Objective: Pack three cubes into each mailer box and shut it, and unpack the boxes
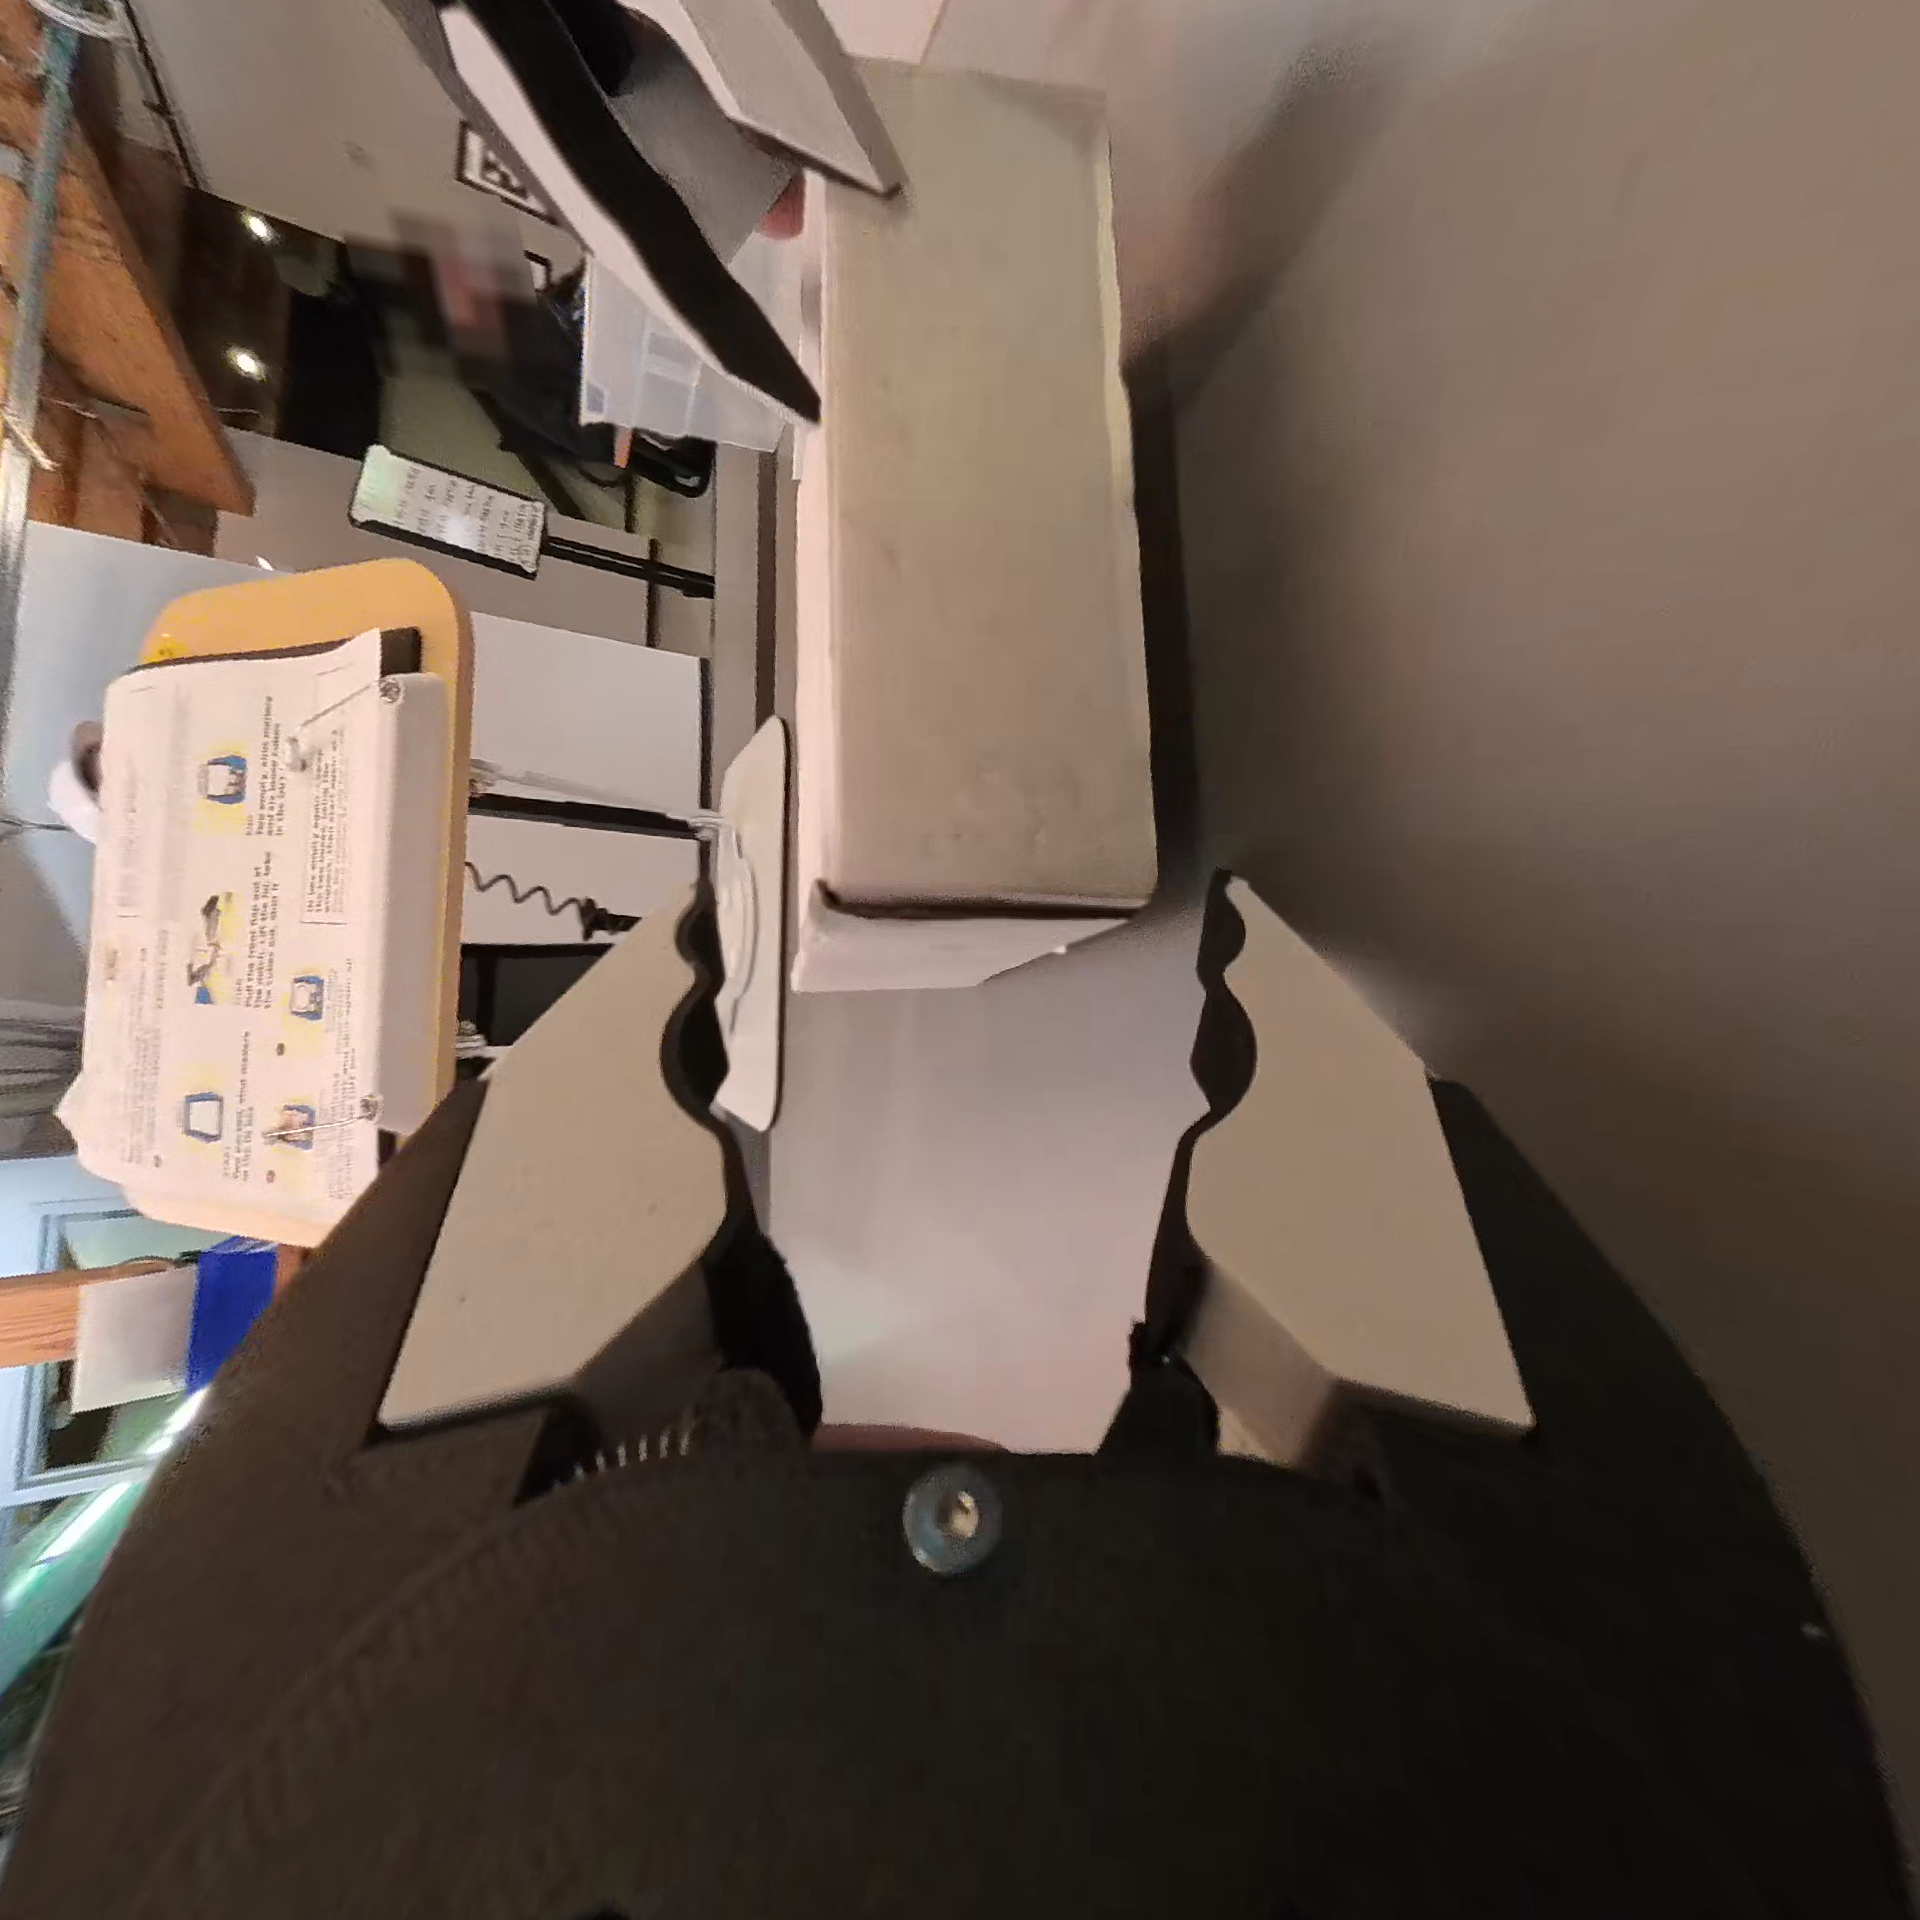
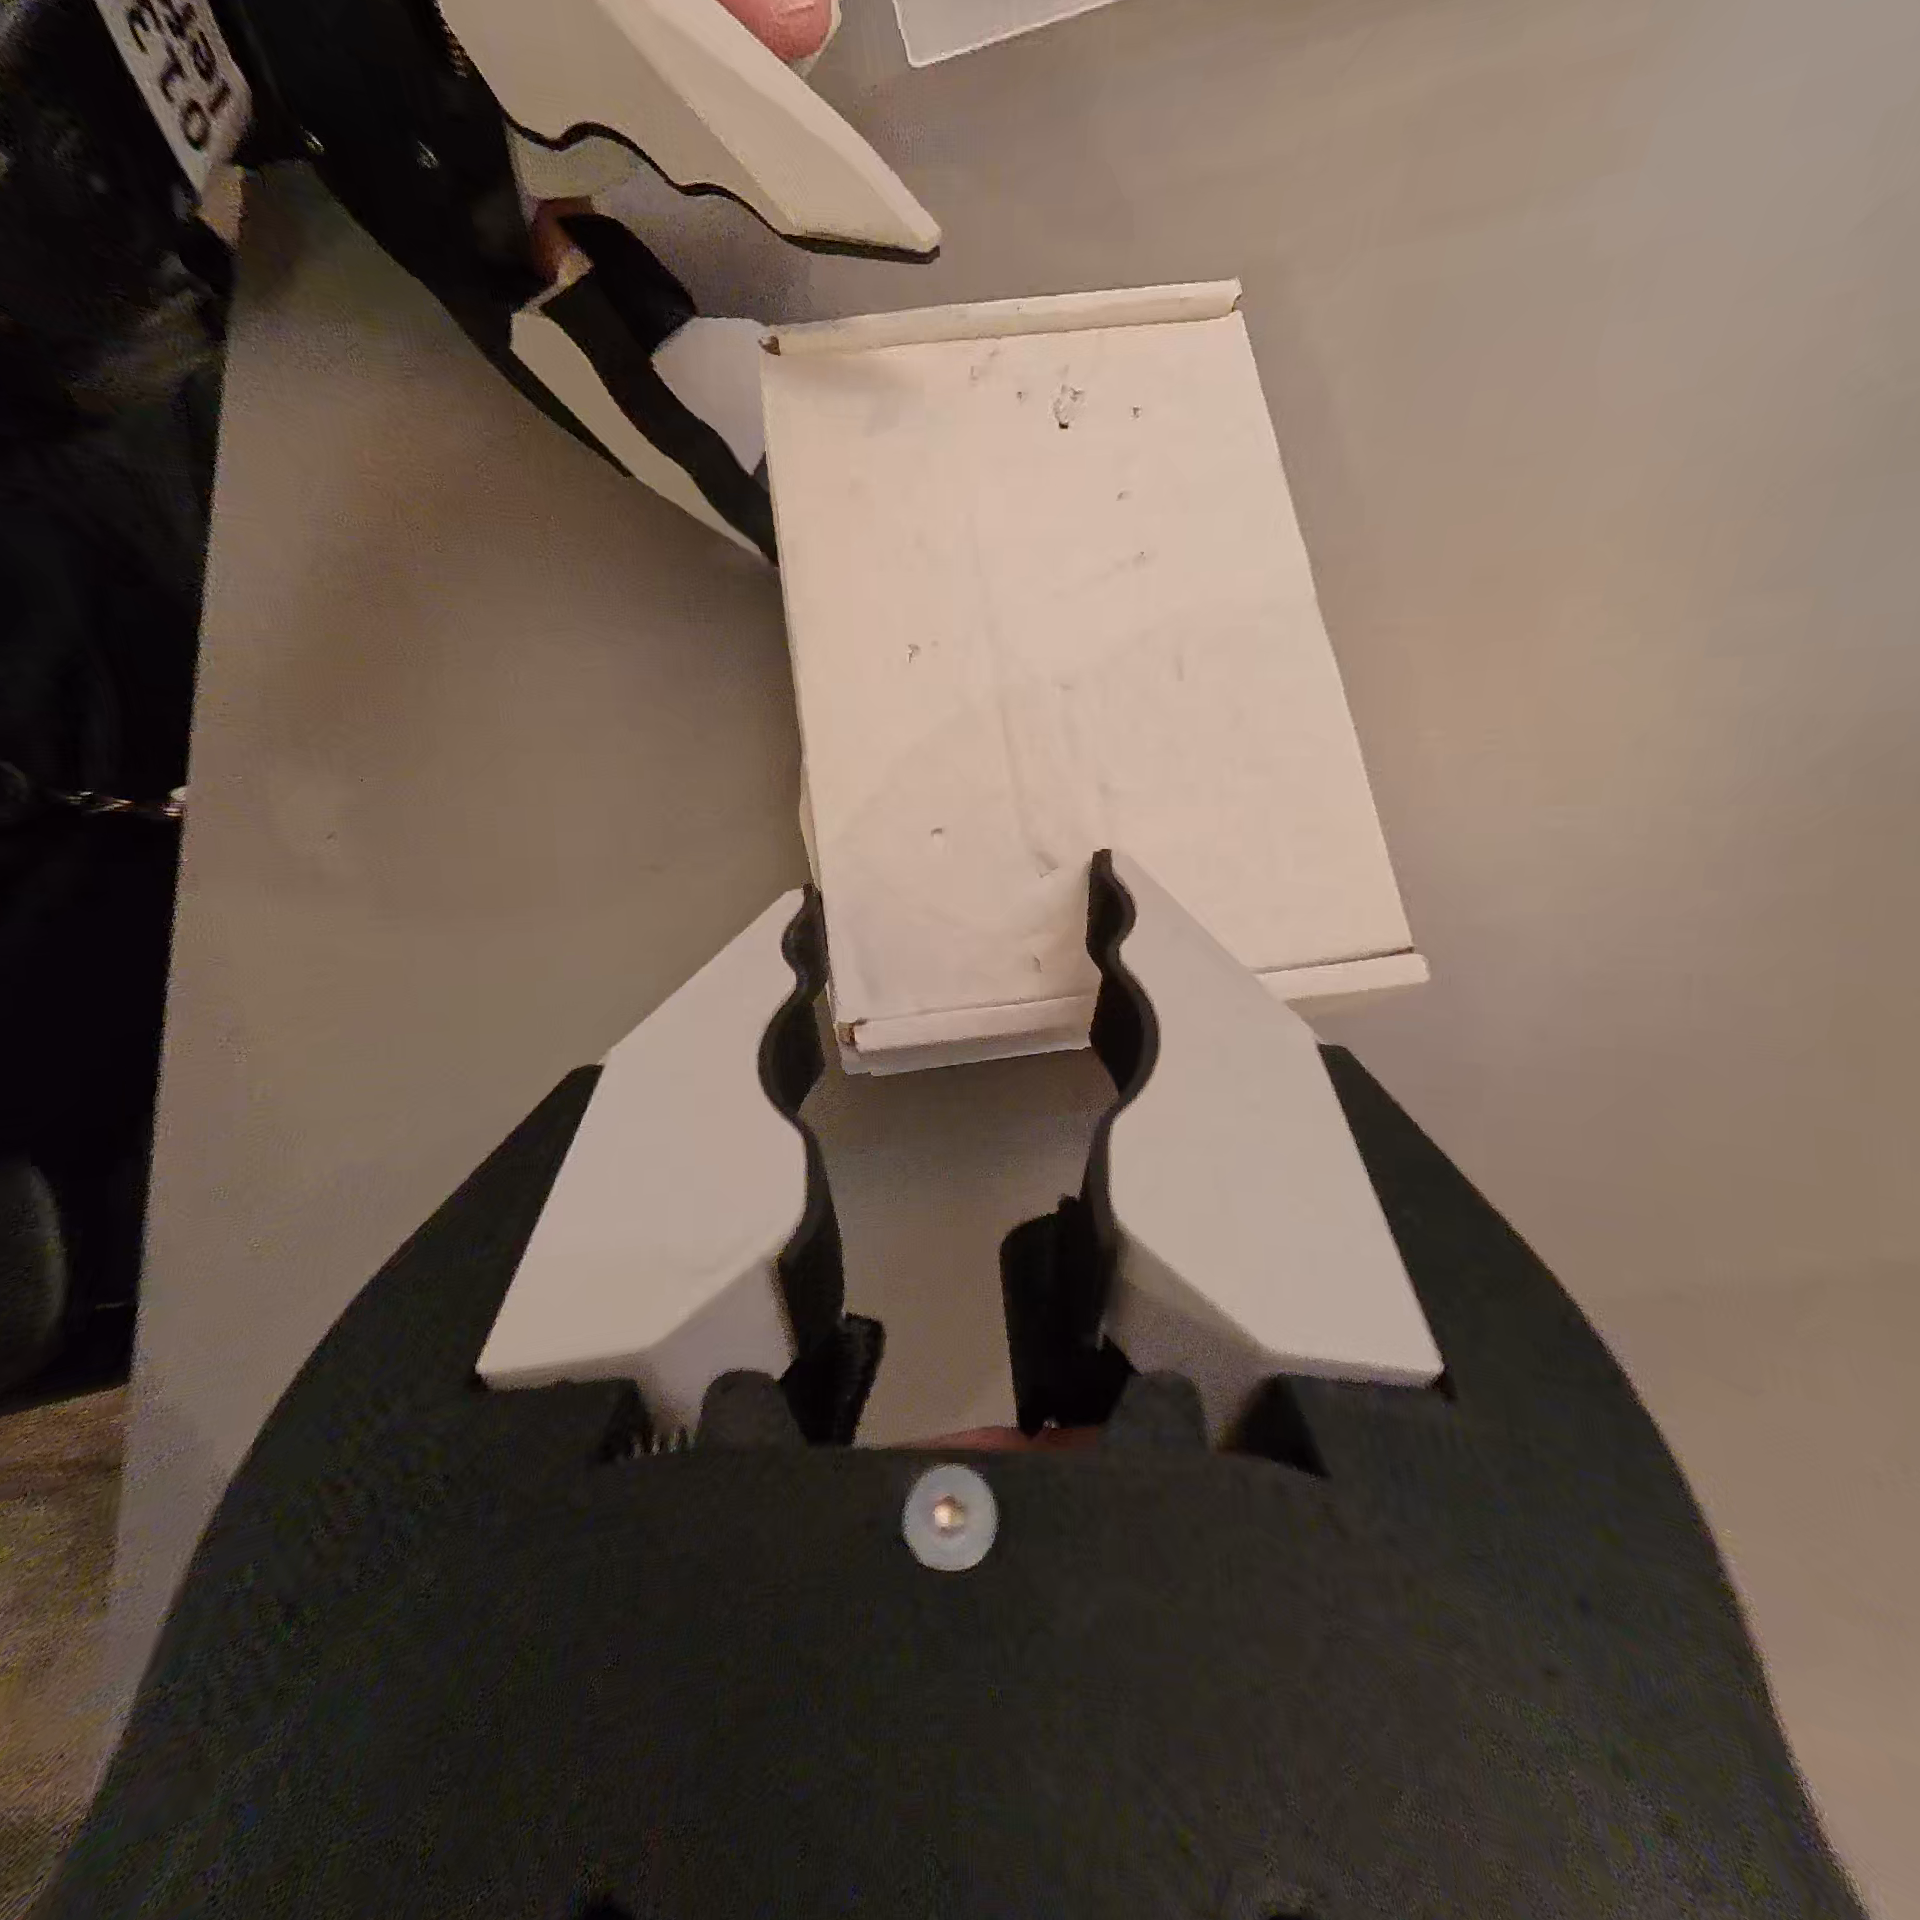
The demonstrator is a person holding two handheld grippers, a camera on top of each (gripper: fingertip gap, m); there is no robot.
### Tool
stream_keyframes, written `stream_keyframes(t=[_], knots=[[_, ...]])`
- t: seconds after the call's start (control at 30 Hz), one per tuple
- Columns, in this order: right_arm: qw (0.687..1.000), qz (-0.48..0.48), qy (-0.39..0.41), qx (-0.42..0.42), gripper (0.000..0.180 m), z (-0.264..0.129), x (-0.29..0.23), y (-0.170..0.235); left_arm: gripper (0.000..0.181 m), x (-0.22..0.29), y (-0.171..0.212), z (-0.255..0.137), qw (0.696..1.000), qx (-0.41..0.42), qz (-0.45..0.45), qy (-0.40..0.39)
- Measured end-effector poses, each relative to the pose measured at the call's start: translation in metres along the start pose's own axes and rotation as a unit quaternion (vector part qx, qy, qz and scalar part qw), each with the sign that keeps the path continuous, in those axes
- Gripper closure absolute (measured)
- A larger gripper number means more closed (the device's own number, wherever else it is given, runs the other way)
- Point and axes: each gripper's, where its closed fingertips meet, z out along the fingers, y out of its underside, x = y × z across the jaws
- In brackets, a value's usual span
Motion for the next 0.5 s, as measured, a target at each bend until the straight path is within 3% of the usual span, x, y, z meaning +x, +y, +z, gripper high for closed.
stream_keyframes(t=[0.13,0.27,0.4,0.5], knots=[[1.0,0.016,-0.025,0.003,0.13,-0.004,0.004,-0.005,0.117,-0.008,0.001,0.009,0.999,0.005,0.013,-0.028],[1.0,-0.004,0.0,0.005,0.129,-0.004,0.002,-0.008,0.119,-0.008,0.002,0.012,0.999,0.014,0.007,-0.03],[0.986,-0.121,0.11,0.033,0.113,-0.01,-0.018,-0.028,0.12,-0.016,0.004,0.012,0.999,0.007,-0.038,0.0],[0.938,-0.243,0.244,-0.029,0.107,-0.006,-0.026,-0.026,0.119,-0.018,0.002,0.013,0.998,0.0,-0.048,0.034]])
